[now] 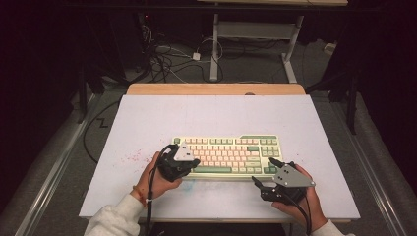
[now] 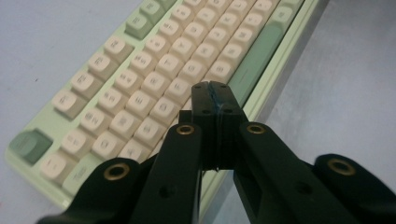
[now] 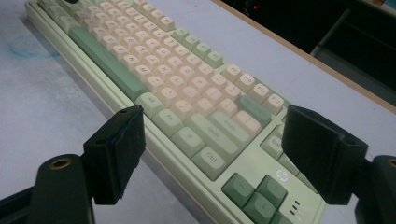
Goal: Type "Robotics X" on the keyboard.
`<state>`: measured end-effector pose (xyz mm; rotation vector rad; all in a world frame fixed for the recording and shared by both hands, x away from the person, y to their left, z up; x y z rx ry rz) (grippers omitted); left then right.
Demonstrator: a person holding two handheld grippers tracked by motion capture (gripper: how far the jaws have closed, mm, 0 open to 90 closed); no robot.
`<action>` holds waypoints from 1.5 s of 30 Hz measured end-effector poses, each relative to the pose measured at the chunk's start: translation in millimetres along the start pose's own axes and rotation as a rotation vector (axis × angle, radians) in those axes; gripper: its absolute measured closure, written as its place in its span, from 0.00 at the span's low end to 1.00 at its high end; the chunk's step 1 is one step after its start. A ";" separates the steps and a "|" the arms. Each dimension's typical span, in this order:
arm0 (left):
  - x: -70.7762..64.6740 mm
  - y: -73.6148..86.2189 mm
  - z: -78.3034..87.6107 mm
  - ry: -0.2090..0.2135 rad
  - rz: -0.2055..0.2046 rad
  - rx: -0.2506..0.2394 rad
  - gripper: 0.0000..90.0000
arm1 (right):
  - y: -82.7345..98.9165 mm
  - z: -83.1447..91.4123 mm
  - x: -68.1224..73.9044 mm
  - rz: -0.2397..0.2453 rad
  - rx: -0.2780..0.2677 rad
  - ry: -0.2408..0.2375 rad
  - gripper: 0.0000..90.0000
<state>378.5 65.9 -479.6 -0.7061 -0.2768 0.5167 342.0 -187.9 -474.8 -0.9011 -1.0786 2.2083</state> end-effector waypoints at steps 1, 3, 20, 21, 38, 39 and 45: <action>-0.7 -3.7 -3.2 0.007 -0.002 0.000 0.97 | 1.2 -1.0 0.2 0.003 0.004 -0.001 0.24; -1.3 -9.7 -9.2 0.006 -0.009 0.006 0.97 | 1.9 -1.6 0.7 0.006 0.007 -0.004 0.24; -6.5 -21.7 -44.4 0.031 -0.031 0.072 0.96 | 5.1 -3.5 1.9 0.017 0.018 -0.016 0.24; -6.8 -21.8 -45.0 0.030 -0.031 0.073 0.96 | 5.1 -3.8 1.9 0.019 0.021 -0.015 0.24; -6.3 -26.4 -35.5 -0.004 -0.064 0.017 0.90 | 4.1 -2.5 -0.8 0.027 0.017 -0.006 0.25; -5.8 -26.5 -32.7 -0.017 -0.075 0.006 0.89 | 4.0 -2.1 -1.4 0.025 0.016 -0.006 0.25; -1.5 -24.0 -17.4 -0.037 -0.078 -0.055 0.77 | 3.5 -0.8 -4.9 0.005 0.010 -0.005 0.25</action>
Point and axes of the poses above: each handheld gripper's, and its own axes: z roughly backward along the jaws, y roughly out of its underside, x roughly to its left, the point moved 7 cm from there along -z, roughly forward along the jaws, and after that the axes turned 2 degrees about z, right-handed, at the moved point
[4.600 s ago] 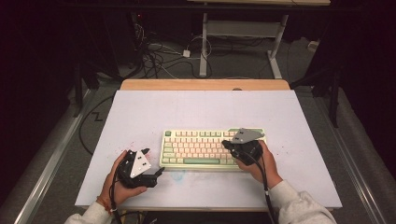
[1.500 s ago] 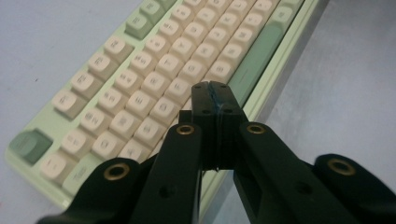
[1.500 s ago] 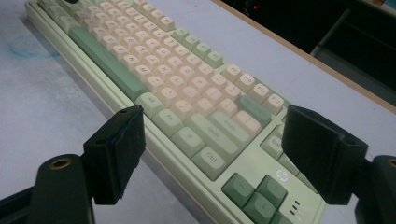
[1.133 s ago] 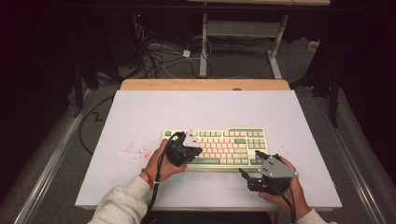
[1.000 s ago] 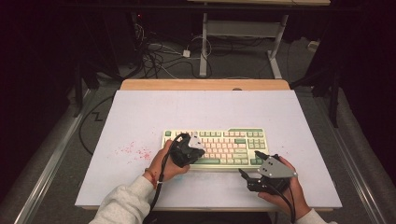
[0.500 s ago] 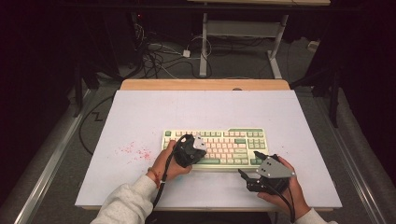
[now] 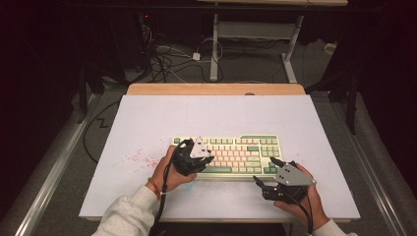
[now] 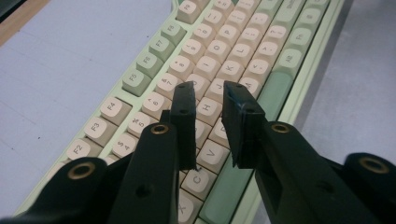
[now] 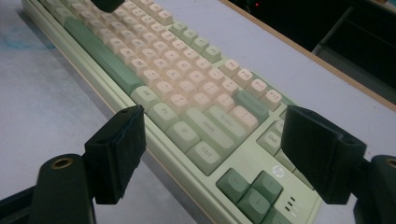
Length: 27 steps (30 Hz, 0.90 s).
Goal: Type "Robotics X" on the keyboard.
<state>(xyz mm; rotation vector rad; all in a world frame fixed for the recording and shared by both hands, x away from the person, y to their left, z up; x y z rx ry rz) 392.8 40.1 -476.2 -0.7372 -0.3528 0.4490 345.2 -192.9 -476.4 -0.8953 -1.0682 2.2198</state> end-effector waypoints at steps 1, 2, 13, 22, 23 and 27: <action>0.0 1.1 2.1 -0.007 -0.012 -0.005 0.73 | -0.3 0.2 -0.4 0.003 0.000 0.001 0.25; 0.5 1.8 4.3 -0.029 -0.021 -0.015 0.73 | -0.3 0.2 -0.4 0.003 0.000 0.001 0.25; 2.0 16.2 26.3 -0.138 -0.032 -0.115 0.31 | -1.5 -0.5 -1.2 -0.002 0.002 -0.001 0.25; 6.2 41.5 46.8 -0.177 -0.004 -0.147 0.21 | -0.7 -0.7 -4.0 -0.012 0.003 -0.001 0.26; 7.0 44.9 48.3 -0.176 -0.002 -0.143 0.20 | -0.8 -0.8 -4.2 -0.013 0.002 -0.002 0.26; 8.9 57.6 52.6 -0.194 0.004 -0.129 0.19 | -1.6 -1.1 -4.7 -0.015 0.003 -0.002 0.26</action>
Point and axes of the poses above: each handheld gripper's, and its own axes: z roughly backward along the jaws, y roughly out of its underside, x roughly to its left, the point moved 7 cm from there along -z, roughly forward along the jaws, and after that the axes turned 2 degrees about z, right-handed, at the moved point
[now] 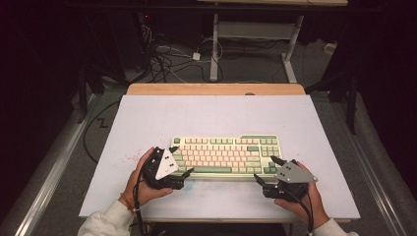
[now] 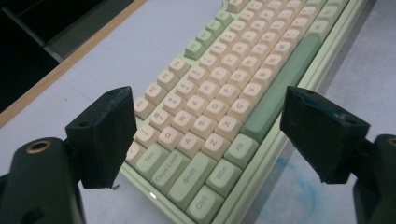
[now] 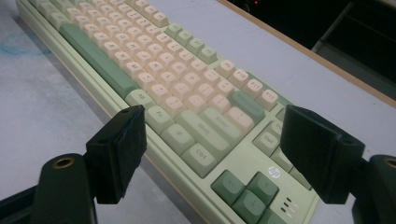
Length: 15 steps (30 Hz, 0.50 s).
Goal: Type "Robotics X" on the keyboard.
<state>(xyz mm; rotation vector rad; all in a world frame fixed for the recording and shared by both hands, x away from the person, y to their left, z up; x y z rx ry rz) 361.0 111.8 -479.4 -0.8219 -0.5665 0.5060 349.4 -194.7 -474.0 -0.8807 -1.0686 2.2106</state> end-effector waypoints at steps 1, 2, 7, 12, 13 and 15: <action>0.5 3.0 1.1 -0.012 -0.006 0.003 0.19 | -0.4 -0.2 -0.1 -0.002 -0.001 -0.001 0.26; 0.7 5.9 2.3 -0.013 -0.008 0.008 0.19 | -0.7 -0.5 -0.3 -0.003 -0.001 -0.001 0.26; 2.4 19.9 8.5 -0.032 -0.002 0.027 0.19 | -1.6 -3.0 -0.9 -0.002 0.011 -0.009 0.28; 6.5 34.4 14.4 -0.049 0.025 0.048 0.19 | -5.5 -5.3 -1.9 -0.001 0.005 -0.035 0.38; 7.0 37.1 15.5 -0.051 0.027 0.053 0.19 | -6.6 -5.6 -1.7 -0.002 0.000 -0.049 0.39; 7.7 42.3 17.6 -0.056 0.035 0.062 0.19 | -9.1 -6.9 -1.6 -0.006 -0.003 -0.068 0.42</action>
Point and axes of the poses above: each handheld gripper's, and its own axes: z roughly backward along the jaws, y roughly out of its underside, x roughly to its left, the point moved 7 cm from there along -z, roughly forward along the jaws, and after that the axes turned 2 degrees about z, right-handed, at the moved point
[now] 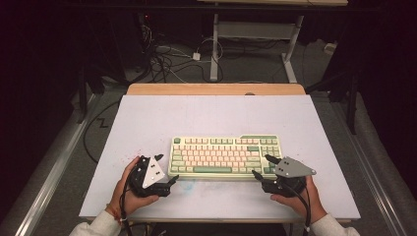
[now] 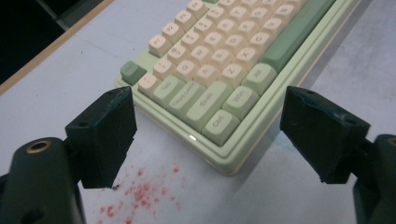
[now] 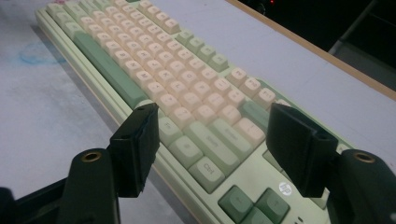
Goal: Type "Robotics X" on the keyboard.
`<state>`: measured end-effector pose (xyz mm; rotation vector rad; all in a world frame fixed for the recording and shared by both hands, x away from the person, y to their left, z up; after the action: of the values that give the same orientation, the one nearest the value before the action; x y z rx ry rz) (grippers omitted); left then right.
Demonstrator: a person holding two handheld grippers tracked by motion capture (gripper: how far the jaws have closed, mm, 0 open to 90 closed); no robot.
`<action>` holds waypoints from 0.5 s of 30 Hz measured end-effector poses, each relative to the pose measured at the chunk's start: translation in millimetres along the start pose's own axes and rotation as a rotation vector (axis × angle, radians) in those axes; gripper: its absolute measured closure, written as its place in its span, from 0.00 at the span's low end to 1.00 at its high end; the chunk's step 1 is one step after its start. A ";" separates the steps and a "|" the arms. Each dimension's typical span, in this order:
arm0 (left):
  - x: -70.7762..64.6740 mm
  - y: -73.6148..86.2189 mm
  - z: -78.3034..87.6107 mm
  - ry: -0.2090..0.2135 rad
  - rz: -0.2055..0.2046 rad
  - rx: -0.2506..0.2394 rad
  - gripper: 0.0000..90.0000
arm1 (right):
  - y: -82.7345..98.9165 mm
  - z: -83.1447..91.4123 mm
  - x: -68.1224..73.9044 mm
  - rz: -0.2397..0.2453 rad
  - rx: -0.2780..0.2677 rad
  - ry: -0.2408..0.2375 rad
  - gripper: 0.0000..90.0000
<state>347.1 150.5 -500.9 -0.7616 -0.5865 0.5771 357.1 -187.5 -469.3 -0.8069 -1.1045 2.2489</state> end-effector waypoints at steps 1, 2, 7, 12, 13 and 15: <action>0.3 2.7 0.6 0.000 0.007 0.006 0.19 | -1.9 -0.8 0.0 0.001 -0.007 -0.004 0.48; 0.2 5.3 1.1 0.002 0.013 0.009 0.19 | -3.8 -1.8 0.0 0.001 -0.007 -0.009 0.51; -1.2 14.0 4.0 0.006 0.021 0.034 0.19 | -14.1 -11.6 -0.2 -0.006 0.012 -0.032 0.74; -0.6 15.4 4.5 0.005 0.031 0.035 0.19 | -22.4 -29.4 1.9 -0.005 0.057 -0.085 0.91; -0.6 15.7 4.0 0.007 0.032 0.038 0.19 | -24.1 -33.5 2.7 -0.003 0.070 -0.090 0.93; -0.8 16.3 2.9 0.009 0.030 0.042 0.19 | -28.6 -41.9 3.7 0.001 0.079 -0.099 0.97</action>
<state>340.3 160.9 -512.0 -0.7343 -0.5541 0.6113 388.7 -147.6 -467.5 -0.6705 -1.0520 2.3398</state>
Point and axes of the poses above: each handheld gripper's, and its own axes: z roughly backward along the jaws, y roughly out of its underside, x roughly to its left, the point moved 7 cm from there along -z, roughly forward along the jaws, and after that the axes turned 2 degrees about z, right-handed, at the moved point
